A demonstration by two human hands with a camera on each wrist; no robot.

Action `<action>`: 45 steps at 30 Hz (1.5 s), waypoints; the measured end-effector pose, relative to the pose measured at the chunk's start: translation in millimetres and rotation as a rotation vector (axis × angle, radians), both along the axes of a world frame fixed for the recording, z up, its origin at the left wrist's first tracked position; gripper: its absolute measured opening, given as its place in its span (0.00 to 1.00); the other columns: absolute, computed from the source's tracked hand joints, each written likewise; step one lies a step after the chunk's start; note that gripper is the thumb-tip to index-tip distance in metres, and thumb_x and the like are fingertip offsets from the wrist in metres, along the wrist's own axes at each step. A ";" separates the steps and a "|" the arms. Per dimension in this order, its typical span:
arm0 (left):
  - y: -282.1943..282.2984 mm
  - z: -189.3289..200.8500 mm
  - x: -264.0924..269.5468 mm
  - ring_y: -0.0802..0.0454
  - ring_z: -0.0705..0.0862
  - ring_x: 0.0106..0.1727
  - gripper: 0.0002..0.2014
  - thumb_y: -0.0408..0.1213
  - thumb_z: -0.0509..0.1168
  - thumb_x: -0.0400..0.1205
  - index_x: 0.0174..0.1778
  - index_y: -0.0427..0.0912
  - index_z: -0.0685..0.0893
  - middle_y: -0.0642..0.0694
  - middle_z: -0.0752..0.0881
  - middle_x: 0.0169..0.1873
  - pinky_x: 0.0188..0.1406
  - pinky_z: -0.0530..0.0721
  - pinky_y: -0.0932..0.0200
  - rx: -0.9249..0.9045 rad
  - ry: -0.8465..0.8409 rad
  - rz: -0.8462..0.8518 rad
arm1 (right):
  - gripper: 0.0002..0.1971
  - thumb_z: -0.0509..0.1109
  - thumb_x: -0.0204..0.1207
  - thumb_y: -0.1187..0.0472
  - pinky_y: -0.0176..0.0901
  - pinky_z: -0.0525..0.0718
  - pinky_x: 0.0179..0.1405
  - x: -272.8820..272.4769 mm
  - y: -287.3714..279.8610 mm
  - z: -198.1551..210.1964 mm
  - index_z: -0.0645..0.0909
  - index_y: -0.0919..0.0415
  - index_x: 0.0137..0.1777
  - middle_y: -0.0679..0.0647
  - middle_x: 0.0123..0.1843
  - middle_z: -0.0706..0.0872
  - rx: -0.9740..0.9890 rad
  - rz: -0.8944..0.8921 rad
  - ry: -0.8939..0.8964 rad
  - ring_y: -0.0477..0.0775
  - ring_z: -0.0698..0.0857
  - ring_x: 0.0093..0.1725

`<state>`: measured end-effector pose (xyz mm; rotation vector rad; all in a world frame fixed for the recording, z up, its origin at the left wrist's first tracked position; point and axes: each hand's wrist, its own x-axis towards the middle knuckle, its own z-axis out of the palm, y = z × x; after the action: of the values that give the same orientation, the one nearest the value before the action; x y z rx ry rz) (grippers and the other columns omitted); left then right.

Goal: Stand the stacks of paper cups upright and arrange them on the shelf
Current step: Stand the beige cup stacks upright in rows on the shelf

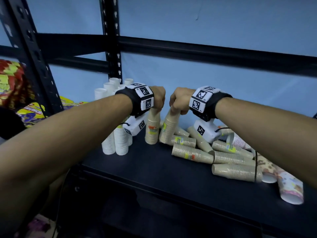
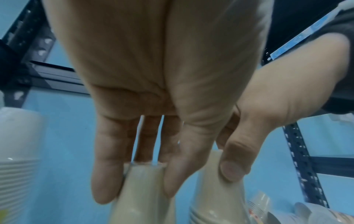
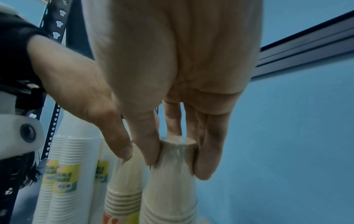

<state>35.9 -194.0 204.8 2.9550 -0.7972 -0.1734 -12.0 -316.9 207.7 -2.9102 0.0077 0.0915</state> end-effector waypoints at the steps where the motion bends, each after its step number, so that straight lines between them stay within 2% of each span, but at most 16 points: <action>1: 1.4 0.7 3.1 0.48 0.82 0.34 0.10 0.26 0.68 0.79 0.55 0.37 0.87 0.39 0.88 0.50 0.36 0.83 0.58 -0.008 -0.043 0.016 | 0.11 0.72 0.73 0.68 0.42 0.88 0.33 3.8 2.3 1.8 0.89 0.65 0.54 0.60 0.40 0.88 -0.005 0.004 -0.031 0.53 0.85 0.30; 3: 3.1 -0.6 10.8 0.46 0.83 0.41 0.12 0.26 0.69 0.77 0.55 0.40 0.84 0.40 0.85 0.47 0.30 0.81 0.59 -0.014 -0.086 0.056 | 0.12 0.71 0.74 0.68 0.37 0.83 0.28 12.1 6.5 3.2 0.88 0.65 0.57 0.58 0.42 0.87 -0.030 0.013 -0.089 0.53 0.84 0.33; 5: 2.3 -5.4 20.3 0.43 0.88 0.46 0.10 0.26 0.71 0.74 0.48 0.40 0.84 0.40 0.88 0.48 0.38 0.86 0.55 -0.027 -0.085 0.100 | 0.13 0.71 0.76 0.67 0.35 0.79 0.27 20.7 9.1 2.0 0.87 0.65 0.60 0.58 0.47 0.88 -0.049 0.019 -0.131 0.53 0.84 0.39; 8: 0.2 -14.8 34.8 0.41 0.89 0.48 0.12 0.28 0.70 0.73 0.33 0.46 0.74 0.40 0.89 0.50 0.49 0.89 0.49 -0.056 -0.133 0.157 | 0.14 0.73 0.75 0.65 0.42 0.84 0.39 37.0 10.5 -5.8 0.87 0.63 0.60 0.59 0.56 0.89 -0.022 0.011 -0.160 0.56 0.88 0.48; 12: -5.5 -29.2 49.9 0.38 0.88 0.47 0.15 0.29 0.68 0.77 0.30 0.44 0.70 0.38 0.88 0.49 0.46 0.89 0.49 -0.078 -0.165 0.208 | 0.13 0.72 0.75 0.65 0.42 0.85 0.45 58.7 10.8 -24.3 0.87 0.62 0.59 0.59 0.57 0.89 0.003 0.019 -0.157 0.58 0.89 0.53; 16: -10.7 -40.7 59.7 0.38 0.87 0.49 0.11 0.27 0.66 0.80 0.34 0.38 0.73 0.36 0.87 0.50 0.41 0.84 0.53 -0.089 -0.142 0.255 | 0.14 0.72 0.75 0.65 0.44 0.85 0.48 76.0 9.9 -41.0 0.87 0.63 0.61 0.60 0.58 0.89 0.011 0.046 -0.131 0.59 0.88 0.55; 19: -12.5 -49.7 68.3 0.38 0.87 0.48 0.17 0.26 0.66 0.81 0.29 0.41 0.68 0.34 0.86 0.49 0.38 0.80 0.55 -0.100 -0.134 0.270 | 0.15 0.72 0.74 0.66 0.47 0.86 0.51 85.9 7.8 -50.1 0.87 0.64 0.61 0.61 0.58 0.88 0.014 0.065 -0.098 0.60 0.88 0.55; 21: -13.7 -55.4 74.3 0.38 0.86 0.49 0.14 0.27 0.65 0.81 0.32 0.40 0.71 0.35 0.85 0.50 0.39 0.79 0.56 -0.108 -0.112 0.287 | 0.15 0.72 0.74 0.67 0.49 0.87 0.55 90.8 7.2 -55.1 0.86 0.65 0.61 0.62 0.59 0.88 0.020 0.084 -0.083 0.60 0.88 0.56; 24: -15.4 -60.9 77.3 0.37 0.87 0.52 0.01 0.29 0.65 0.82 0.45 0.37 0.79 0.35 0.85 0.54 0.41 0.81 0.54 -0.101 -0.092 0.291 | 0.16 0.72 0.73 0.67 0.54 0.87 0.59 97.0 6.6 -61.0 0.86 0.67 0.61 0.64 0.60 0.88 0.034 0.116 -0.055 0.61 0.88 0.58; 26: -15.0 -65.7 81.0 0.36 0.87 0.53 0.03 0.31 0.65 0.82 0.43 0.39 0.78 0.34 0.86 0.55 0.42 0.82 0.52 -0.101 -0.095 0.285 | 0.16 0.71 0.73 0.66 0.53 0.87 0.58 99.3 4.4 -63.2 0.87 0.64 0.61 0.62 0.60 0.88 0.041 0.135 -0.033 0.61 0.88 0.57; 27: -14.2 -67.5 81.7 0.36 0.87 0.53 0.01 0.31 0.65 0.82 0.45 0.39 0.80 0.34 0.86 0.56 0.42 0.82 0.52 -0.109 -0.095 0.278 | 0.16 0.71 0.74 0.66 0.51 0.87 0.57 99.8 2.5 -64.3 0.87 0.63 0.62 0.61 0.60 0.88 0.051 0.147 -0.028 0.61 0.87 0.57; 29: -14.0 -71.6 86.1 0.36 0.87 0.55 0.09 0.30 0.65 0.81 0.56 0.34 0.84 0.33 0.86 0.57 0.46 0.84 0.51 -0.117 -0.080 0.293 | 0.18 0.71 0.74 0.67 0.48 0.86 0.56 100.0 -1.7 -66.4 0.86 0.62 0.64 0.60 0.62 0.87 0.078 0.166 -0.028 0.60 0.86 0.59; 31: -12.3 -73.0 88.6 0.37 0.87 0.56 0.13 0.29 0.66 0.80 0.61 0.33 0.84 0.34 0.86 0.58 0.50 0.86 0.50 -0.133 -0.078 0.298 | 0.18 0.71 0.76 0.63 0.47 0.85 0.56 99.4 -5.0 -68.0 0.84 0.64 0.66 0.62 0.63 0.86 0.108 0.163 -0.050 0.62 0.85 0.61; 35: -10.4 -73.2 89.6 0.37 0.88 0.53 0.14 0.30 0.70 0.77 0.59 0.34 0.85 0.35 0.87 0.55 0.50 0.88 0.47 -0.123 -0.120 0.284 | 0.20 0.72 0.77 0.54 0.56 0.86 0.57 100.0 -7.4 -69.1 0.83 0.69 0.63 0.68 0.59 0.87 0.138 0.132 -0.075 0.67 0.86 0.58; 38: -10.7 -73.4 90.2 0.36 0.88 0.53 0.13 0.27 0.69 0.78 0.58 0.34 0.86 0.35 0.88 0.55 0.51 0.88 0.47 -0.130 -0.146 0.287 | 0.17 0.71 0.79 0.55 0.54 0.87 0.55 101.7 -6.2 -69.5 0.85 0.68 0.60 0.67 0.58 0.87 0.128 0.138 -0.087 0.66 0.87 0.56; 45: -8.0 -77.3 93.7 0.37 0.88 0.54 0.12 0.26 0.66 0.79 0.59 0.35 0.86 0.35 0.87 0.56 0.54 0.88 0.46 -0.183 -0.135 0.301 | 0.21 0.72 0.75 0.55 0.59 0.87 0.56 106.7 -4.5 -72.0 0.83 0.71 0.61 0.68 0.59 0.87 0.125 0.124 -0.058 0.67 0.87 0.57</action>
<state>129.6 -202.0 127.5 2.8856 -0.3486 0.1123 94.8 -321.4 135.8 -2.7846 -0.1812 0.0265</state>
